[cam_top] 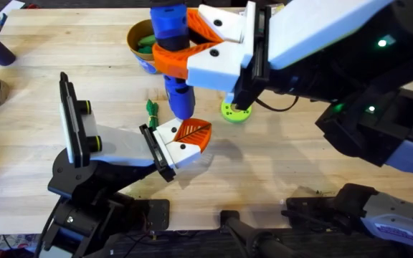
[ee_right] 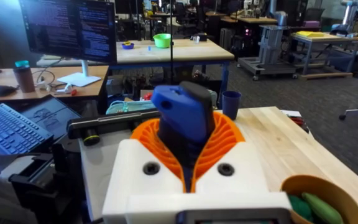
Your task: Pick up the gripper from the table and insert it into the empty holder that is missing its gripper. Then pick up a screw, insert it into the mounting hole, and use the screwdriver to tighten it. Finally, clean up the table by picking up the vegetable and placing it into the bucket.
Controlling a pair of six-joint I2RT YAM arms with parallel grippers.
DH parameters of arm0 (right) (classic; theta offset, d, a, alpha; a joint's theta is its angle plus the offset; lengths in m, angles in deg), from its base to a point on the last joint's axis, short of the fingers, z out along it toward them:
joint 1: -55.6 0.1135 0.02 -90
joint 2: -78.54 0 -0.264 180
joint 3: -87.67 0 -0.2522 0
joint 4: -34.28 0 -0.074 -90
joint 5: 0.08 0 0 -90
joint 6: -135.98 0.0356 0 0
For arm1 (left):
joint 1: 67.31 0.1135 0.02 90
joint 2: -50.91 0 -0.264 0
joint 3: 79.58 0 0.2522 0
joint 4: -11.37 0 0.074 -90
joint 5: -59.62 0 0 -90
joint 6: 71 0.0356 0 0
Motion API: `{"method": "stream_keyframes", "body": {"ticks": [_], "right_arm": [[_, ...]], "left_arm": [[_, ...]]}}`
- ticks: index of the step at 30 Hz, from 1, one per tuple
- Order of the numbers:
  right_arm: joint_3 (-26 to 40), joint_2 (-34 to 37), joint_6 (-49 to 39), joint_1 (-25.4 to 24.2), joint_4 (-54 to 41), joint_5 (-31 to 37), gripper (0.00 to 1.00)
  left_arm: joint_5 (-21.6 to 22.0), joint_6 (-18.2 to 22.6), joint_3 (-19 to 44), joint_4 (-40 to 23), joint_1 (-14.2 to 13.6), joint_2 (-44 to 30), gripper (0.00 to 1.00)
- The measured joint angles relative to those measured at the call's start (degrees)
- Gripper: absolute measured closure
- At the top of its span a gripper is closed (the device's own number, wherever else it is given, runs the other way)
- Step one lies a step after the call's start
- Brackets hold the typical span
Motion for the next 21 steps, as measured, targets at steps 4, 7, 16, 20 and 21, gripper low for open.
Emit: {"method": "stream_keyframes", "body": {"ticks": [4, 7, 16, 20, 21], "right_arm": [[0.0, 0.7, -0.4, -0.3, -0.7, 0.2, 0.963], [-0.1, 1.2, -0.4, -0.9, 0.4, 0.2, 0.963], [-0.2, -0.8, -0.4, -2.1, 6.5, 0.1, 0.962], [-0.2, -3.0, 0.6, -2.1, 6.9, -0.1, 0.963], [-0.2, -3.5, 1.2, -2.1, 6.9, -0.1, 0.962]], "left_arm": [[0.0, -0.1, 0.0, -1.1, 0.0, 0.0, 0.986], [0.2, -0.1, 0.0, -1.2, 0.0, 0.0, 0.986], [0.2, -0.1, 0.0, -1.2, 0.0, 0.0, 0.986], [0.2, -0.1, 0.0, -1.2, 0.0, 0.0, 0.986], [0.2, -0.1, 0.0, -1.2, 0.0, 0.0, 0.986]]}}
